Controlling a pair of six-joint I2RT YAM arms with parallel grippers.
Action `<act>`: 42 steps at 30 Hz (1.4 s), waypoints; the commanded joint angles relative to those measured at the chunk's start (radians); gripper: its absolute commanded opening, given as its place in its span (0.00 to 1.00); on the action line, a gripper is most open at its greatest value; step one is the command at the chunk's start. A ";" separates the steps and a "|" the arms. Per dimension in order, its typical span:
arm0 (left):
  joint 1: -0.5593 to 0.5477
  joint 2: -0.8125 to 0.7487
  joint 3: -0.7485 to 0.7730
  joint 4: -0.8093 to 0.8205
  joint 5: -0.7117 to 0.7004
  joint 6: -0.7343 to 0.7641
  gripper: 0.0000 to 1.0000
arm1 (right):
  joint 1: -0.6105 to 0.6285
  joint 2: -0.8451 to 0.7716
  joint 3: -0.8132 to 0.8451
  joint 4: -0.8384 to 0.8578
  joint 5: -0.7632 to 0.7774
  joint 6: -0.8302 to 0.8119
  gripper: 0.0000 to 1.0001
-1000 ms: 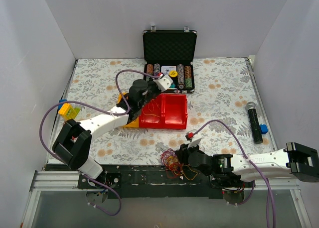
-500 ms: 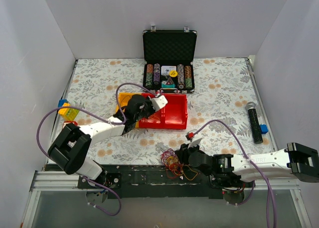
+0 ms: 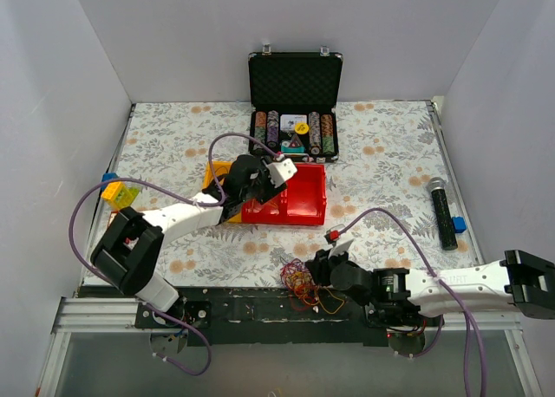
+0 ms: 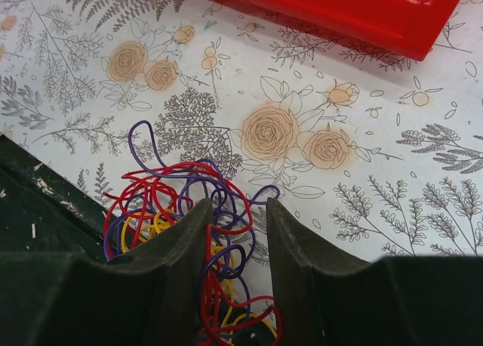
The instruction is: Untangle the cables
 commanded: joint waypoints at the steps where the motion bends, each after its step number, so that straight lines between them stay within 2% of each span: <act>1: 0.001 -0.060 0.087 -0.065 0.023 -0.011 0.57 | 0.005 -0.038 0.035 -0.007 0.043 -0.008 0.42; 2: 0.002 -0.066 0.105 -0.085 0.028 -0.011 0.62 | 0.005 -0.043 0.037 -0.010 0.045 -0.009 0.42; 4: 0.002 -0.092 0.122 -0.143 0.040 -0.008 0.79 | 0.005 -0.054 0.038 -0.014 0.046 -0.009 0.42; 5: 0.001 -0.100 0.130 -0.174 0.049 -0.001 0.84 | 0.005 -0.060 0.035 -0.014 0.048 -0.011 0.42; 10: 0.002 -0.174 0.136 -0.226 0.049 0.001 0.89 | 0.005 -0.092 0.027 -0.024 0.053 -0.009 0.42; 14: -0.005 -0.282 0.142 -0.357 0.252 -0.013 0.98 | 0.005 -0.121 0.015 -0.030 0.053 -0.011 0.42; 17: -0.080 -0.365 0.086 -0.458 0.363 0.012 0.98 | 0.005 -0.134 0.008 -0.028 0.056 -0.008 0.42; 20: -0.200 -0.405 -0.011 -0.469 0.374 0.016 0.98 | 0.005 -0.135 0.015 -0.025 0.059 -0.014 0.41; 24: -0.277 -0.390 -0.056 -0.441 0.420 -0.019 0.98 | 0.005 -0.166 0.052 0.001 0.034 -0.051 0.34; 32: -0.292 -0.385 -0.071 -0.336 0.434 -0.083 0.98 | 0.005 -0.233 0.132 0.094 -0.065 -0.164 0.21; 35: -0.292 -0.392 -0.079 -0.319 0.439 -0.106 0.98 | 0.005 -0.229 0.161 0.128 -0.104 -0.193 0.21; 42: -0.292 -0.418 -0.056 -0.277 0.482 -0.295 0.98 | 0.005 -0.210 0.196 0.194 -0.138 -0.221 0.21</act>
